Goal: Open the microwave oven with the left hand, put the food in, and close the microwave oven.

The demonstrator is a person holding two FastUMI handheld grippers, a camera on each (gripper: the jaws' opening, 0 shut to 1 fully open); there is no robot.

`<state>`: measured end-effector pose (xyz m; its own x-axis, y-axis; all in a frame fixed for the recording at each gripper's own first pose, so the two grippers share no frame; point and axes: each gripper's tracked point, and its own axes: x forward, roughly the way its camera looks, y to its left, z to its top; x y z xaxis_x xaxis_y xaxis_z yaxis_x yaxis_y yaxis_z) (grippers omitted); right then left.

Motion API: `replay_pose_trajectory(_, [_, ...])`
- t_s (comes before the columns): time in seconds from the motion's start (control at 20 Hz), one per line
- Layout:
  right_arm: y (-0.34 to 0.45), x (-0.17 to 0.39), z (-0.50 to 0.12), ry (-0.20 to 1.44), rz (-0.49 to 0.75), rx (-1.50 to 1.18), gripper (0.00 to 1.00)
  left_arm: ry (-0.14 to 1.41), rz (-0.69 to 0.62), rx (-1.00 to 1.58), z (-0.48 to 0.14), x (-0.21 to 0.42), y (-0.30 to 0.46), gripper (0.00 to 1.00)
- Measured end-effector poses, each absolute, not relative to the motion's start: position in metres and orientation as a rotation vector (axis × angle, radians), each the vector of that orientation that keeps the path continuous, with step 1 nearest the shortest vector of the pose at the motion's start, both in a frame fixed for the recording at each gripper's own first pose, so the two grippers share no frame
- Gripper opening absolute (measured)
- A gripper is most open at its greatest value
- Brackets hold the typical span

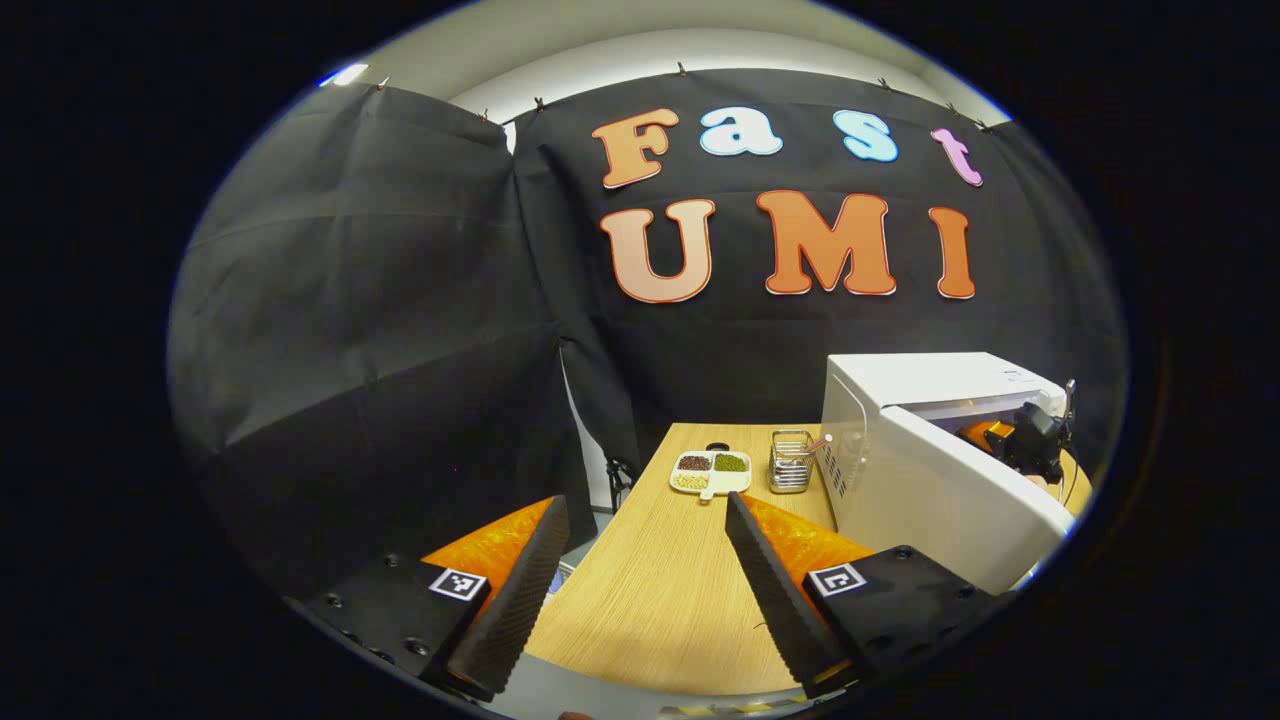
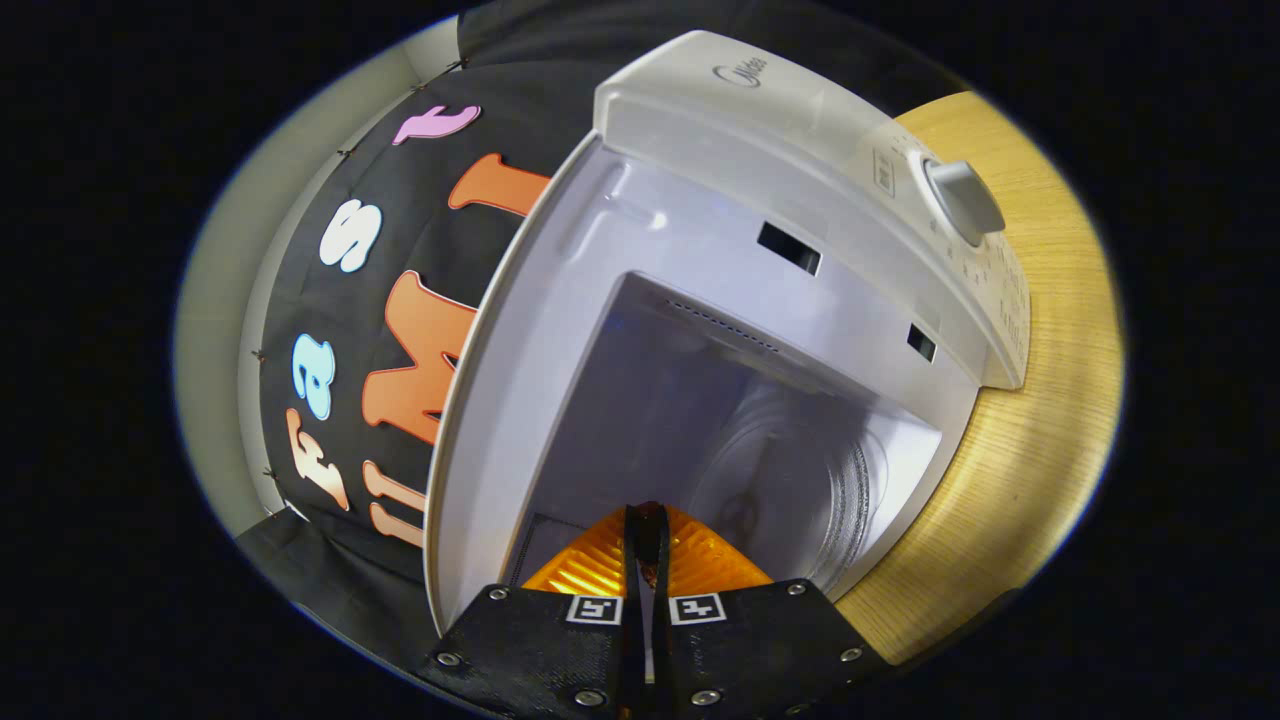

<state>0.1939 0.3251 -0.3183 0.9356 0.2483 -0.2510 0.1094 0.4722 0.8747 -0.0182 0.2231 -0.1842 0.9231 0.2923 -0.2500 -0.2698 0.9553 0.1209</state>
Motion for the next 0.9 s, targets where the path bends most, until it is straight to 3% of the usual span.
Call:
replay_pose_trajectory(0.15, [0.324, 0.199, -0.342, 0.399, 0.026, 1.012, 0.07, 0.279, 0.303, 0.080, -0.187, -0.016, 0.230, 0.96])
replay_pose_trajectory(0.2, [0.321, 0.202, -0.349, 0.418, 0.003, 0.987, 0.16, 0.277, 0.305, 0.076, -0.186, -0.015, 0.231, 0.96])
replay_pose_trajectory(0.25, [0.313, 0.199, -0.351, 0.426, -0.020, 0.943, 0.33, 0.276, 0.304, 0.072, -0.187, -0.015, 0.230, 0.96])
replay_pose_trajectory(0.3, [0.307, 0.199, -0.352, 0.425, -0.030, 0.895, 0.58, 0.278, 0.299, 0.069, -0.189, -0.014, 0.229, 0.96])
replay_pose_trajectory(0.45, [0.293, 0.197, -0.344, 0.403, -0.014, 0.744, 0.89, 0.284, 0.279, 0.057, -0.194, -0.013, 0.222, 0.96])
replay_pose_trajectory(0.5, [0.290, 0.195, -0.339, 0.393, 0.002, 0.685, 0.94, 0.283, 0.272, 0.052, -0.196, -0.013, 0.219, 1.00])
replay_pose_trajectory(0.55, [0.289, 0.191, -0.332, 0.388, 0.017, 0.637, 0.94, 0.282, 0.263, 0.047, -0.197, -0.013, 0.216, 0.96])
replay_pose_trajectory(0.75, [0.282, 0.164, -0.314, 0.380, 0.073, 0.520, 0.94, 0.275, 0.229, 0.031, -0.199, -0.016, 0.204, 0.96])
replay_pose_trajectory(0.8, [0.280, 0.157, -0.309, 0.375, 0.087, 0.479, 0.94, 0.274, 0.217, 0.030, -0.199, -0.017, 0.200, 1.00])
replay_pose_trajectory(0.9, [0.273, 0.139, -0.297, 0.366, 0.119, 0.393, 0.94, 0.275, 0.190, 0.029, -0.203, -0.020, 0.193, 0.96])
